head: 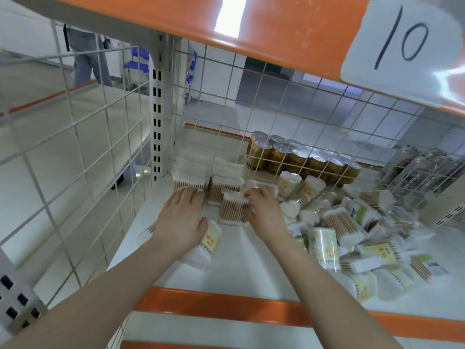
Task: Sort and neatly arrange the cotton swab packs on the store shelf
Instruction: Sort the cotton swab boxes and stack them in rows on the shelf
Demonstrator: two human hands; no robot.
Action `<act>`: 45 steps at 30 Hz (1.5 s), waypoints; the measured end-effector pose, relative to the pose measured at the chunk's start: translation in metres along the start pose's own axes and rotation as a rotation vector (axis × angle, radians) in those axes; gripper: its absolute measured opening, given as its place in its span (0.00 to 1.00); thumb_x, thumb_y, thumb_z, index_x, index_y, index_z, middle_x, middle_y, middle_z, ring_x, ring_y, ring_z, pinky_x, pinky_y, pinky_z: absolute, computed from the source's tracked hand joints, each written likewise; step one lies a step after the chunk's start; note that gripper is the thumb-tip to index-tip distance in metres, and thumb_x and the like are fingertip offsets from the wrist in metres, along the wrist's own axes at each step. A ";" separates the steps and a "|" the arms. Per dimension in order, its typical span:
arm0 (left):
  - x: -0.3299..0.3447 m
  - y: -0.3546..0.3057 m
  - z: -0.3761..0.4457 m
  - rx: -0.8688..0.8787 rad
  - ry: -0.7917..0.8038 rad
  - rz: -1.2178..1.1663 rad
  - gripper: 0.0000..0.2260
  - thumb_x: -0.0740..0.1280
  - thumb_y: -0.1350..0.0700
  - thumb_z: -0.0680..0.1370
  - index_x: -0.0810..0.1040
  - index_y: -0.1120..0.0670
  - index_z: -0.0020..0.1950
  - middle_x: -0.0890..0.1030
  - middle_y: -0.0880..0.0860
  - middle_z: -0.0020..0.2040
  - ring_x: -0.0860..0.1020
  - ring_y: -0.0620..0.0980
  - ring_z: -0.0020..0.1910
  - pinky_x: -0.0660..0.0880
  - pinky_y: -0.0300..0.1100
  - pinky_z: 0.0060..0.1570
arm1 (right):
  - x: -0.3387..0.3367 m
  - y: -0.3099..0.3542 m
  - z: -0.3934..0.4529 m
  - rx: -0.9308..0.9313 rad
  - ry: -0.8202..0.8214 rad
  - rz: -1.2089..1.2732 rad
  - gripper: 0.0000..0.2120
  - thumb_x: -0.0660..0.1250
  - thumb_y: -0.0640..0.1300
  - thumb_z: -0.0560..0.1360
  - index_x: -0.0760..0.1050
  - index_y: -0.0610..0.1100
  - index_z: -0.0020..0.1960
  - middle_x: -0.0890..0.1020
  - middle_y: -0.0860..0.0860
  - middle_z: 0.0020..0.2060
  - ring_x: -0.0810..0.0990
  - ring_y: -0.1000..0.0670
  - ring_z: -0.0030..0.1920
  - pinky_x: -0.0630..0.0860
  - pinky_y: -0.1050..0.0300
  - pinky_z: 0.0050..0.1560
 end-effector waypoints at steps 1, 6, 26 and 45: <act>0.000 0.001 0.001 -0.006 0.001 -0.005 0.20 0.74 0.60 0.64 0.77 0.63 0.54 0.79 0.60 0.52 0.77 0.61 0.52 0.73 0.53 0.55 | 0.001 0.002 0.002 0.001 -0.004 -0.006 0.16 0.65 0.39 0.74 0.71 0.40 0.62 0.69 0.44 0.61 0.71 0.44 0.59 0.68 0.57 0.55; -0.001 0.001 0.002 0.009 -0.017 -0.017 0.18 0.74 0.62 0.62 0.78 0.62 0.51 0.79 0.60 0.48 0.79 0.61 0.48 0.76 0.53 0.49 | 0.007 0.011 0.009 -0.011 -0.026 -0.026 0.15 0.65 0.39 0.75 0.72 0.39 0.61 0.70 0.43 0.60 0.72 0.44 0.57 0.69 0.57 0.52; -0.005 0.004 0.006 -0.005 -0.023 -0.054 0.13 0.61 0.56 0.68 0.78 0.58 0.48 0.79 0.56 0.47 0.78 0.57 0.46 0.76 0.49 0.45 | 0.014 0.018 0.025 -0.029 -0.026 0.015 0.17 0.65 0.39 0.74 0.70 0.41 0.62 0.69 0.44 0.59 0.71 0.44 0.58 0.69 0.56 0.53; 0.004 -0.013 0.033 0.028 0.017 -0.010 0.13 0.73 0.62 0.63 0.80 0.60 0.47 0.81 0.57 0.46 0.79 0.61 0.47 0.75 0.54 0.49 | 0.002 -0.057 0.044 0.127 0.135 -0.115 0.23 0.62 0.38 0.74 0.66 0.46 0.69 0.71 0.47 0.65 0.70 0.46 0.63 0.69 0.53 0.60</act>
Point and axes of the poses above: each hand's wrist, its own z-axis towards the middle knuckle, its own x-axis out of the palm, y = z × x, the point moved 4 cm from there along z, towards the middle knuckle
